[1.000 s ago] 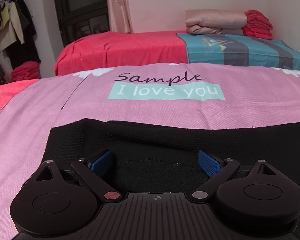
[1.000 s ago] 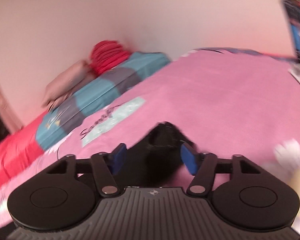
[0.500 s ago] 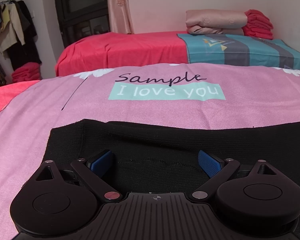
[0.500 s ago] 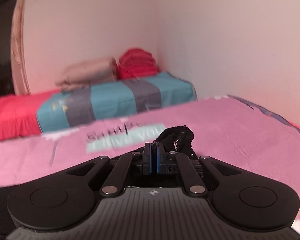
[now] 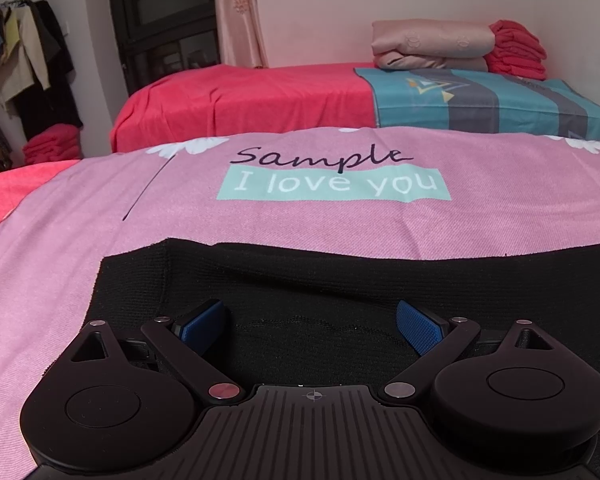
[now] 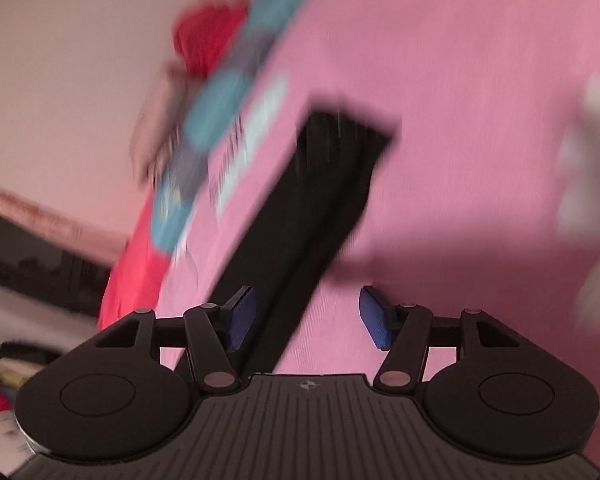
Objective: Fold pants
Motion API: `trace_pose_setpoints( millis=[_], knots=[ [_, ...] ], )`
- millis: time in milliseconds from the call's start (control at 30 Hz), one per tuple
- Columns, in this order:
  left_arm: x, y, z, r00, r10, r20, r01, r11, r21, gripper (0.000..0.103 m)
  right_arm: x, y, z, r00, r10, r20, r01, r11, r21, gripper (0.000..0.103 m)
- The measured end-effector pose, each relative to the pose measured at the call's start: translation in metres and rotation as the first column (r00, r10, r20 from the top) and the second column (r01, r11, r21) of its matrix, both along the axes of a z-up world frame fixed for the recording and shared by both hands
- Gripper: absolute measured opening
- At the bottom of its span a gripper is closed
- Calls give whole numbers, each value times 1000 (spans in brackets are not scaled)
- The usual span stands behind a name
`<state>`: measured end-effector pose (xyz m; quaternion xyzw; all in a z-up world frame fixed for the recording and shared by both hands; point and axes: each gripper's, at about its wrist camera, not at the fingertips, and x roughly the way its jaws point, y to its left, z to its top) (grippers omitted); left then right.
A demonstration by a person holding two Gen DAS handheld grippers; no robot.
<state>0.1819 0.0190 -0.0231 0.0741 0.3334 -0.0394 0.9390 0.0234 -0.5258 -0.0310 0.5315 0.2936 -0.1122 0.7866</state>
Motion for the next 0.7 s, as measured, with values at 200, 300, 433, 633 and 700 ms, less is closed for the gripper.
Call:
trace_pose_setpoints(
  millis=[200,300,433,633,700],
  knots=[
    [0,0,0,1000,1,1,-1,1000,-2,103,46,4,5,1000,-4,3,4,991,-131,74],
    [0,-1,0,1000,1,1,-1,1000,-2,103,62,-1,2,997,-22,67,32,988,-153,83],
    [0,0,0,1000,1,1,-1,1000,-3,103,66,4,-8,989,-83,120,107,972,-208,69],
    [1,-1,0,1000,1,2,-1,1000,-4,103,82,31,-11,976,151,155,-106,959,-264,64],
    [1,-1,0,1000,1,2,-1,1000,-4,103,83,17,-18,983,65,172,-32,982,-186,52]
  ],
)
